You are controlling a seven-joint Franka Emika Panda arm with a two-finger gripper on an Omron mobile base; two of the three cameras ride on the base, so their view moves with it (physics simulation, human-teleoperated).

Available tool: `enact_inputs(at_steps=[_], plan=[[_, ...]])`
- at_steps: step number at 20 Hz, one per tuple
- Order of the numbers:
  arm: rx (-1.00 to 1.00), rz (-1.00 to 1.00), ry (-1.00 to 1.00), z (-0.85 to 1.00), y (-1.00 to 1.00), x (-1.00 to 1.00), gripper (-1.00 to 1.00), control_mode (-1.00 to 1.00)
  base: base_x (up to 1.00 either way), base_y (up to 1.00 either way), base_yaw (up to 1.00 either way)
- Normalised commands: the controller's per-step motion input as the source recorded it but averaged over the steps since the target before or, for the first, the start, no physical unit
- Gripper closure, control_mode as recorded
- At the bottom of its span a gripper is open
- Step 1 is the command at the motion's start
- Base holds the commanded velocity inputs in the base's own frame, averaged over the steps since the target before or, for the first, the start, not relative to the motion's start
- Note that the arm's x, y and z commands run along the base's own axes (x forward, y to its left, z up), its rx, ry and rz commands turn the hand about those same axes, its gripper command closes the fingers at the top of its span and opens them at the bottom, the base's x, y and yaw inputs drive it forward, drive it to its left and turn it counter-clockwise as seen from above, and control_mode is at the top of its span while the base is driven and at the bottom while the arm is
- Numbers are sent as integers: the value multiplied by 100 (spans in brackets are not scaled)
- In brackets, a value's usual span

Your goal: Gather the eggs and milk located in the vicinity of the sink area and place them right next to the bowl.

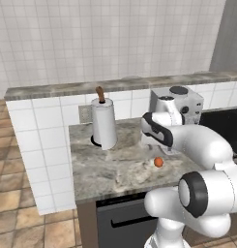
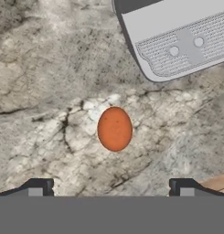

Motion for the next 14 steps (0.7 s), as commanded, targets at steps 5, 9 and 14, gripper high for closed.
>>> enact_inputs(at_steps=[5, 9, 14], plan=[[0, -7, 0, -38, 0, 22, -100, -100, 0, 0, 0], [0, -4, 0, -47, 0, 24, -100, -100, 0, 0, 0], [0, -2, 0, -25, -2, 13, -100, -100, 0, 0, 0]])
